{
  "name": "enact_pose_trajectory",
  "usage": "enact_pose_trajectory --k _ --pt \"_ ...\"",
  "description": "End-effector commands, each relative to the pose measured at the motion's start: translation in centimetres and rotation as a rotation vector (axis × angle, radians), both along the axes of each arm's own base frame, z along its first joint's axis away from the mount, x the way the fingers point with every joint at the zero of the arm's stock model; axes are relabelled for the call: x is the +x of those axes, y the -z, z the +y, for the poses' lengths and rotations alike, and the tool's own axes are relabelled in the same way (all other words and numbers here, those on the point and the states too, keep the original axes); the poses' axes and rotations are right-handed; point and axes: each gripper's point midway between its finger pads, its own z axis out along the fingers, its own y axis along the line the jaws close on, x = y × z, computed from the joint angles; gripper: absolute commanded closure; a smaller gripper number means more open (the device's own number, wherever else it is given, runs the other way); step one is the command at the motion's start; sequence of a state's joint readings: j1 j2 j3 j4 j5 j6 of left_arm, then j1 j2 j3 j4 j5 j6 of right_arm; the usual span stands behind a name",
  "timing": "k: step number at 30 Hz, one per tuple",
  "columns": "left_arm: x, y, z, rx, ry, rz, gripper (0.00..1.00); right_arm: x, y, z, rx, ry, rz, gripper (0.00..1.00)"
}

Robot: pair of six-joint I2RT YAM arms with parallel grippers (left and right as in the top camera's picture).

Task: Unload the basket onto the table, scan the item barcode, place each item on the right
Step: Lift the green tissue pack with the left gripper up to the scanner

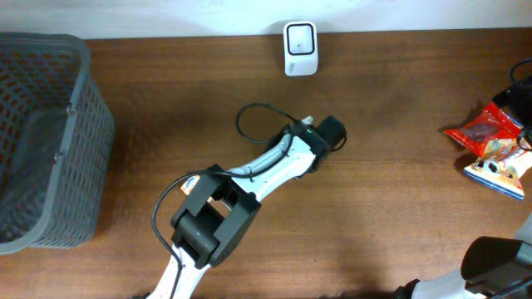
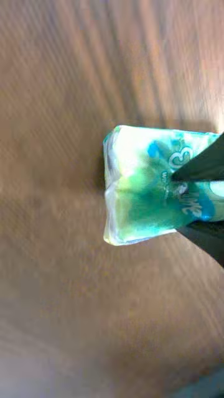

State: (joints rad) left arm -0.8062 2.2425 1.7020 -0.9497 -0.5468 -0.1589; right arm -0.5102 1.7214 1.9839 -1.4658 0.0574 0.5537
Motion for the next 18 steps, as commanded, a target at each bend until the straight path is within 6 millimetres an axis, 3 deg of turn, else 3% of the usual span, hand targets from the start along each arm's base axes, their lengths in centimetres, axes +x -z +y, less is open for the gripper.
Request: enact_pose_trajectory --k 1,5,7,10,13,15,16,18 --pt "-2.1 0.8 -2.3 -0.094 -0.019 0.099 0.97 0.2 -0.1 0.2 0.003 0.004 -0.006 0.01" --pt "1.2 -3.4 0.2 0.025 -0.057 -0.045 1.00 0.2 -0.1 0.2 0.002 0.004 -0.007 0.01" --pt "3.1 -6.0 1.7 0.066 -0.093 -0.117 0.95 0.2 -0.1 0.2 0.002 0.004 -0.006 0.01" --pt "4.9 -8.0 3.3 0.066 -0.140 -0.159 0.97 0.2 -0.1 0.2 0.003 0.004 -0.006 0.02" --pt "7.5 -10.8 6.5 0.203 -0.198 -0.336 0.94 0.2 -0.1 0.2 0.002 0.004 -0.007 0.02" --pt "8.6 -10.6 8.3 0.214 -0.251 -0.354 0.90 0.2 -0.1 0.2 0.003 0.004 -0.006 0.02" --pt "9.1 -9.5 9.8 0.222 -0.299 -0.344 0.89 0.2 -0.1 0.2 0.003 0.004 -0.006 0.01" --pt "8.9 -7.1 10.2 0.216 -0.306 -0.272 0.84 0.2 -0.1 0.2 0.002 0.004 -0.006 0.02"
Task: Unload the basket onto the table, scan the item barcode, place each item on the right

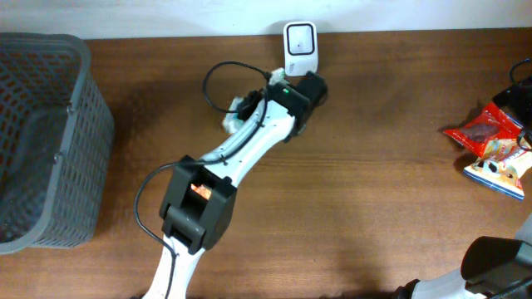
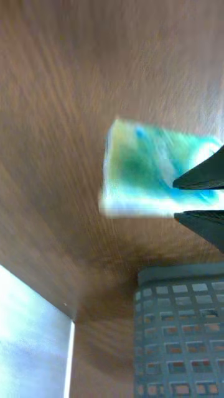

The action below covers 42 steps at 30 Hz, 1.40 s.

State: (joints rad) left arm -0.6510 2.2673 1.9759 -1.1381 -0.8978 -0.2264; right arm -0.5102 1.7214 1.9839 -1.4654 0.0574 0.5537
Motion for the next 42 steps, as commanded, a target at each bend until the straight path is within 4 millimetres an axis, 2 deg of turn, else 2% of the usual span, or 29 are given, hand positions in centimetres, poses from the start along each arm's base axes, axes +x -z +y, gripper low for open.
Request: enact_pose_trajectory --k 1,2,4,7,9,10,11,13,14,17,21,24,26,30,33,35,36,37,38,39,40,41,42 --pt "0.1 3.9 1.4 -0.022 -0.061 0.086 0.82 0.2 -0.1 0.2 0.003 0.004 -0.006 0.01" --pt "-0.6 5.0 0.4 -0.070 -0.047 0.138 0.80 0.2 -0.1 0.2 0.003 0.004 -0.006 0.01" --pt "-2.7 6.7 -3.0 -0.187 0.006 0.241 0.70 0.2 -0.1 0.2 0.003 0.004 -0.006 0.02" --pt "-3.5 6.6 -4.6 -0.181 0.044 0.245 0.66 0.2 -0.1 0.2 0.003 0.004 -0.006 0.01" --pt "-2.9 6.4 -3.7 -0.180 0.026 0.244 0.59 0.2 -0.1 0.2 0.003 0.004 -0.006 0.01" --pt "-2.4 6.3 -2.6 -0.185 0.001 0.242 0.49 0.2 -0.1 0.2 0.003 0.004 -0.006 0.01" --pt "-2.0 6.4 -1.7 -0.204 -0.024 0.247 0.43 0.2 -0.1 0.2 0.003 0.004 -0.006 0.01" --pt "-0.8 7.7 -0.1 -0.404 -0.141 0.281 0.45 0.2 -0.1 0.2 0.003 0.004 -0.006 0.01" --pt "-0.1 8.4 0.3 -0.583 -0.238 0.295 0.46 0.2 -0.1 0.2 0.003 0.004 -0.006 0.02" --pt "2.1 8.7 0.5 -0.881 -0.361 0.293 0.53 0.2 -0.1 0.2 0.003 0.004 -0.006 0.01" --pt "4.0 8.5 3.8 -1.028 -0.635 0.174 0.61 0.2 -0.1 0.2 0.003 0.004 -0.006 0.01" --pt "4.3 8.4 5.0 -1.105 -0.768 0.149 0.61 0.2 -0.1 0.2 0.003 0.004 -0.006 0.01" --pt "4.4 8.4 5.0 -1.137 -0.835 0.133 0.61 0.2 -0.1 0.2 0.003 0.004 -0.006 0.01" --pt "3.8 6.4 5.3 -1.121 -0.839 0.135 0.58 0.2 -0.1 0.2 0.003 0.004 -0.006 0.01" --pt "3.7 2.8 5.7 -1.096 -0.787 0.055 0.53 0.2 -0.1 0.2 0.003 0.004 -0.006 0.01" --pt "2.8 0.4 6.3 -1.029 -0.766 -0.004 0.46 0.2 -0.1 0.2 0.003 0.004 -0.006 0.01" --pt "1.7 -0.1 7.0 -0.955 -0.782 -0.027 0.44 0.2 -0.1 0.2 0.003 0.004 -0.006 0.01" --pt "0.0 0.0 7.9 -0.879 -0.865 -0.044 0.39 0.2 -0.1 0.2 0.003 0.004 -0.006 0.01" --pt "-0.8 0.4 8.1 -0.859 -0.926 -0.052 0.34 0.2 -0.1 0.2 0.003 0.004 -0.006 0.02" --pt "-1.6 1.0 8.2 -0.855 -0.990 -0.058 0.10 0.2 -0.1 0.2 0.003 0.004 -0.006 0.01" --pt "-2.4 2.3 8.4 -0.861 -1.120 -0.098 0.01 0.2 -0.1 0.2 0.003 0.004 -0.006 0.01" --pt "-2.5 3.0 8.5 -0.869 -1.165 -0.122 0.01 0.2 -0.1 0.2 0.003 0.004 -0.006 0.01" --pt "-1.6 4.0 8.1 -0.922 -1.175 -0.141 0.01 0.2 -0.1 0.2 0.003 0.004 -0.006 0.01"
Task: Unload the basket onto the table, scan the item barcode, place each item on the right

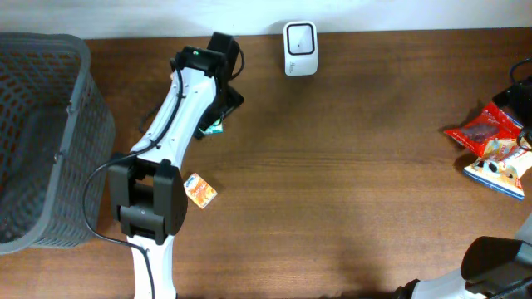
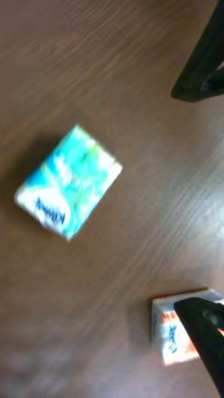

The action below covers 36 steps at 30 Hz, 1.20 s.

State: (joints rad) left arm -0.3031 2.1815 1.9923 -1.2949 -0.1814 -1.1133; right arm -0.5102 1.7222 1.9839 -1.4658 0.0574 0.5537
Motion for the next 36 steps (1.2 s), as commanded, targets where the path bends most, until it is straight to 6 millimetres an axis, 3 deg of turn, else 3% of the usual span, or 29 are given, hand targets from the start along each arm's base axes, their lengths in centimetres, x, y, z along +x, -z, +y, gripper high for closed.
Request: enact_pose_trajectory --k 1,3,5,7,9,13,16,21,24,26,29,32,35,36 --pt "0.9 2.2 0.4 -0.037 -0.188 -0.060 0.01 0.2 -0.1 0.2 0.002 0.004 -0.007 0.01" --pt "2.6 2.8 -0.3 -0.130 -0.215 -0.113 0.01 0.2 -0.1 0.2 0.002 0.004 -0.007 0.01" --pt "3.3 3.2 0.4 -0.173 -0.322 -0.132 0.02 0.2 -0.1 0.2 0.002 0.004 -0.007 0.02" --pt "3.6 3.5 0.9 -0.182 -0.348 -0.145 0.14 0.2 -0.1 0.2 0.002 0.004 -0.007 0.01" --pt "3.5 3.7 1.3 -0.175 -0.395 -0.146 0.20 0.2 -0.1 0.2 0.002 0.004 -0.007 0.01" --pt "2.9 5.3 1.5 -0.192 -0.504 -0.140 0.21 0.2 -0.1 0.2 0.002 0.004 -0.007 0.01" --pt "1.9 7.3 1.8 -0.191 -0.598 -0.123 0.38 0.2 -0.1 0.2 0.002 0.004 -0.007 0.01" --pt "2.0 8.8 2.8 -0.177 -0.615 -0.155 0.38 0.2 -0.1 0.2 0.002 0.004 -0.007 0.01" --pt "1.7 9.2 3.6 -0.147 -0.622 -0.156 0.55 0.2 -0.1 0.2 0.002 0.004 -0.007 0.01" --pt "1.7 9.2 3.5 -0.137 -0.558 -0.150 0.70 0.2 -0.1 0.2 0.002 0.004 -0.007 0.01" --pt "2.0 9.2 2.9 -0.143 -0.416 -0.134 0.81 0.2 -0.1 0.2 0.002 0.004 -0.007 0.01" --pt "3.9 8.6 -0.4 -0.242 0.013 -0.161 0.88 0.2 -0.1 0.2 0.002 0.004 -0.007 0.01" --pt "4.3 8.0 -4.0 -0.314 0.312 -0.192 0.90 0.2 -0.1 0.2 0.002 0.004 -0.007 0.01" --pt "4.2 7.6 -6.1 -0.355 0.458 -0.214 0.89 0.2 -0.1 0.2 0.002 0.004 -0.007 0.01"
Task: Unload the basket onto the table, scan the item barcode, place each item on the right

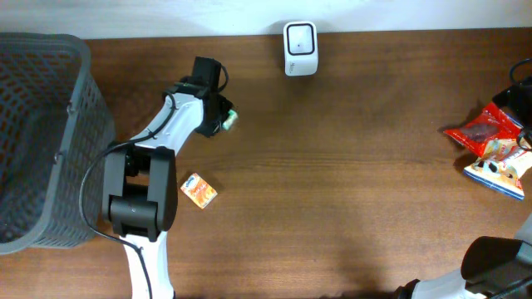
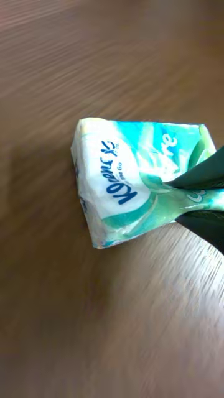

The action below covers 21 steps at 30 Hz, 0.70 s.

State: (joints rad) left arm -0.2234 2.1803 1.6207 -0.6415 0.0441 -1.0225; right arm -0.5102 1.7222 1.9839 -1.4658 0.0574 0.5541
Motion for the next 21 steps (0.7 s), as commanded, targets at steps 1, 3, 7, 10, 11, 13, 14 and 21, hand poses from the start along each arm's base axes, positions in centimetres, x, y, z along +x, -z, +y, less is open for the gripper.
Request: enact_pose_trajectory --k 1,3,7,10,11,13,14,21 --pt "-1.3 -0.8 -6.6 -0.088 0.524 -0.089 0.87 0.2 -0.1 0.2 0.002 0.004 -0.007 0.01" --pt "-2.8 -1.4 -10.0 -0.158 0.717 -0.126 0.86 0.2 -0.1 0.2 0.002 0.004 -0.007 0.01" --pt "-7.3 -1.9 -16.1 -0.229 1.033 -0.149 0.81 0.2 -0.1 0.2 0.002 0.004 -0.007 0.01" --pt "-7.7 -1.6 -16.7 -0.171 1.077 -0.155 0.84 0.2 -0.1 0.2 0.002 0.004 -0.007 0.01" --pt "-7.1 -1.3 -16.0 -0.115 1.060 -0.156 0.88 0.2 -0.1 0.2 0.002 0.004 -0.007 0.02" --pt "-4.8 -1.9 -13.8 -0.043 0.941 -0.155 0.91 0.2 -0.1 0.2 0.002 0.004 -0.007 0.02" --pt "-3.6 -2.7 -12.7 -0.041 0.851 -0.157 0.83 0.2 -0.1 0.2 0.002 0.004 -0.007 0.01" --pt "1.8 -4.5 -3.5 0.008 0.387 -0.148 0.44 0.2 -0.1 0.2 0.002 0.004 -0.007 0.01"
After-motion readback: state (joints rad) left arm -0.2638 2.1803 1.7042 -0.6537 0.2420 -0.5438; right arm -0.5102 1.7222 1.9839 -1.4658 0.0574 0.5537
